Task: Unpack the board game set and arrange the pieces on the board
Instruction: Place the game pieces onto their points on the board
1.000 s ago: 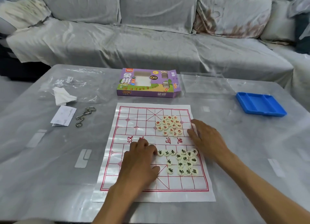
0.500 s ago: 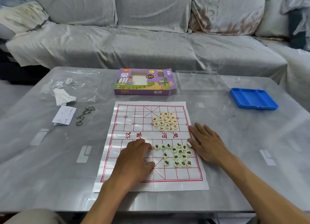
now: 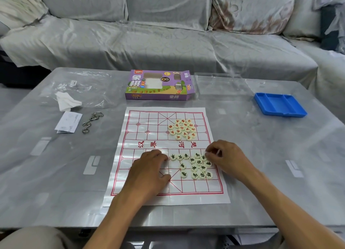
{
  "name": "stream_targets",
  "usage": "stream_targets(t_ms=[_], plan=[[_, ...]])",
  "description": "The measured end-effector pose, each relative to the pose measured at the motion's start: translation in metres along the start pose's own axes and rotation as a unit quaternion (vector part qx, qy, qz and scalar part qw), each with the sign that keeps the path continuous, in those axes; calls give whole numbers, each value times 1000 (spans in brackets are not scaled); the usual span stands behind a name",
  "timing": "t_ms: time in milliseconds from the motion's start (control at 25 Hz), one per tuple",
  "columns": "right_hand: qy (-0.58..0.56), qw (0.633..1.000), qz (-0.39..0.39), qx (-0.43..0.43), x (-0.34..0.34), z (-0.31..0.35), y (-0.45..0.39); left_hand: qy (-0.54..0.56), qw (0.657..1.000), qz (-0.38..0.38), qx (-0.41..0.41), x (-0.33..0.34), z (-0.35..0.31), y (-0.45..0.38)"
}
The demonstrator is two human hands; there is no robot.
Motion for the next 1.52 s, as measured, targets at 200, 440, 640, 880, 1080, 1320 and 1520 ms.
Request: stream_targets(t_ms=[200, 440, 640, 880, 1080, 1320, 1520], plan=[[-2, 1000, -19, -4, 0, 1, -1, 8, 1000, 12, -5, 0, 2, -2], [-12, 999, -40, 6, -1, 1, 5, -3, 1000, 4, -29, -12, 2, 19], [20, 999, -46, 11, 0, -8, 10, -57, 989, 129, -51, -2, 14, 46], [144, 988, -58, -26, 5, -4, 28, -86, 988, 109, -68, 5, 21, 44], [105, 994, -8, 26, 25, -16, 73, -75, 988, 118, -70, 8, 19, 54], [186, 980, 27, 65, 33, -20, 96, -92, 987, 121, -46, 10, 21, 62], [231, 965, 51, 113, 15, -35, 99, -77, 985, 146, -44, 15, 1, 55]])
Point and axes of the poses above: each hand's wrist, its own y-axis away from the middle knuckle, its own x-axis out of the palm, z = x × y, the point moved 3 cm from there along -y, towards the middle knuckle, and after that the axes turned 8 degrees about x, right-handed, at the moved point
